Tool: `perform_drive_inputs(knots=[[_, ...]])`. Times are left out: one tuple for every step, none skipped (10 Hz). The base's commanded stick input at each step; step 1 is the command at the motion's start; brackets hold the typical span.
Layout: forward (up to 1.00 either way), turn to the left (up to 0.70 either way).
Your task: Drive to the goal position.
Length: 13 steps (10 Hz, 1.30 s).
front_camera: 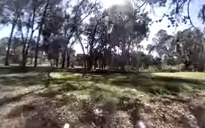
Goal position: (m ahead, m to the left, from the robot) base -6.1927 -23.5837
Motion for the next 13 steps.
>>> perform_drive_inputs(knots=[[0.70, 0.00], [0.70, 0.00], [0.70, 0.00], [0.70, -0.14], [0.70, -0.27], [0.70, -0.27], [0.70, -0.27], [0.70, -0.27], [0.70, -0.27], [0.70, -0.27], [0.70, -0.27], [0.70, -0.27], [0.70, -0.27]])
